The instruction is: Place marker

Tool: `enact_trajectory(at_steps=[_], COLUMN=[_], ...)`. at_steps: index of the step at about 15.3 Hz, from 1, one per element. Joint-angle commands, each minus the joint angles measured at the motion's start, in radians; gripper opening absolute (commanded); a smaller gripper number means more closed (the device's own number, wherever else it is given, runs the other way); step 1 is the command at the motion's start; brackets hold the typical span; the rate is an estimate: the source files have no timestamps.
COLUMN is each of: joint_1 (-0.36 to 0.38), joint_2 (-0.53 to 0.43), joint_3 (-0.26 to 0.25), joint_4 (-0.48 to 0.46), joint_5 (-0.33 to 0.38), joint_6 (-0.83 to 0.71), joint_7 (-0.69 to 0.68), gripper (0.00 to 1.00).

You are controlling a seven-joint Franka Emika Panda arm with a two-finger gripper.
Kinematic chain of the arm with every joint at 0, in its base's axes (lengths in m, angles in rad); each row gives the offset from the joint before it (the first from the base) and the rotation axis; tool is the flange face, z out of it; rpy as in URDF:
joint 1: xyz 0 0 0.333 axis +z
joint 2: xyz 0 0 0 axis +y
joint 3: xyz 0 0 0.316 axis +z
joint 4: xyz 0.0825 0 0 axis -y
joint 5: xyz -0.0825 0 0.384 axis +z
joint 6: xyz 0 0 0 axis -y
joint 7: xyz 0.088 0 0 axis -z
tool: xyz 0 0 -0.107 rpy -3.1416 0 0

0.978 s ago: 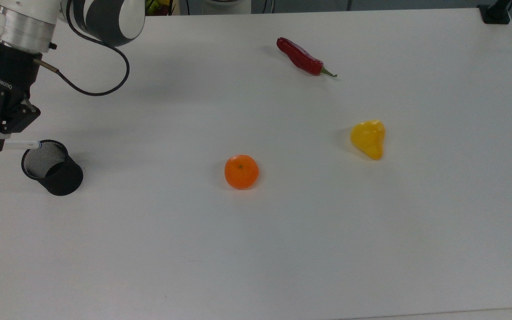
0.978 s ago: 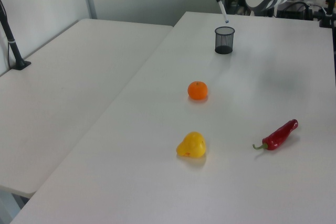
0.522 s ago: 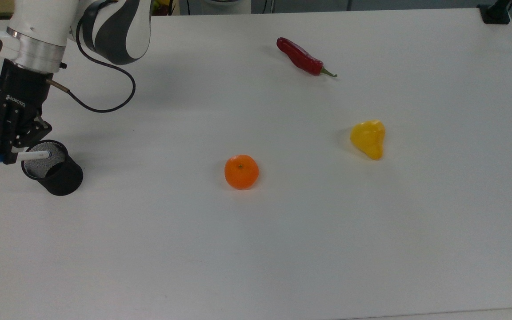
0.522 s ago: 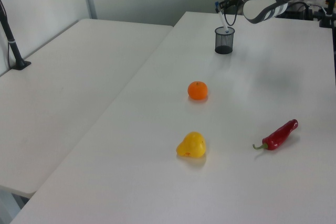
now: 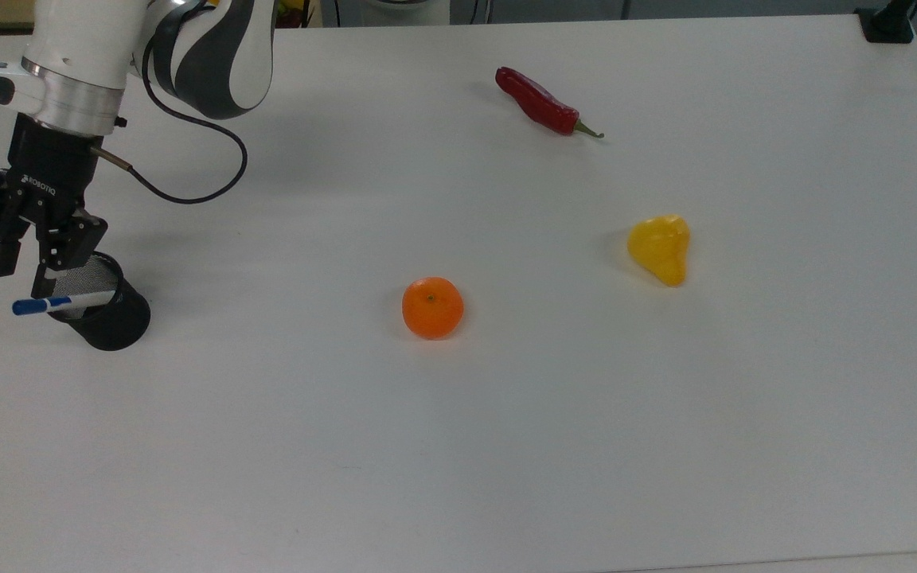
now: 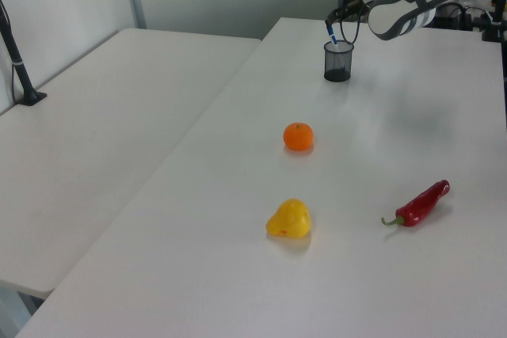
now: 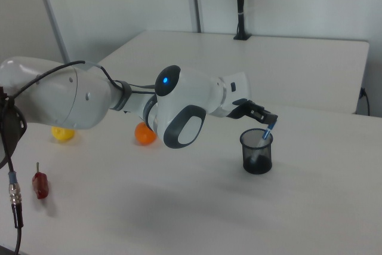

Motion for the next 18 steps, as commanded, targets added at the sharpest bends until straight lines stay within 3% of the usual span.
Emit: enact_trajectory(at_steps=[1,4,7,16,18], joint_1=[0.008,0.005,0.000,0.012,0.018], joint_2=[-0.026,-0.069,-0.150,-0.475,-0.517], joint_3=[-0.001,-0.001,-0.004,0.002,0.010], joint_4=[-0.030,-0.035,-0.035,-0.015,0.032], joint_5=[0.021,0.021,0.021,0.017,0.008], joint_6=[0.021,-0.013,-0.170,-0.951,-1.141], joint_7=[-0.011,-0.014,-0.014,-0.009,0.019], gripper=[1.00,1.00,1.00,1.00,1.00])
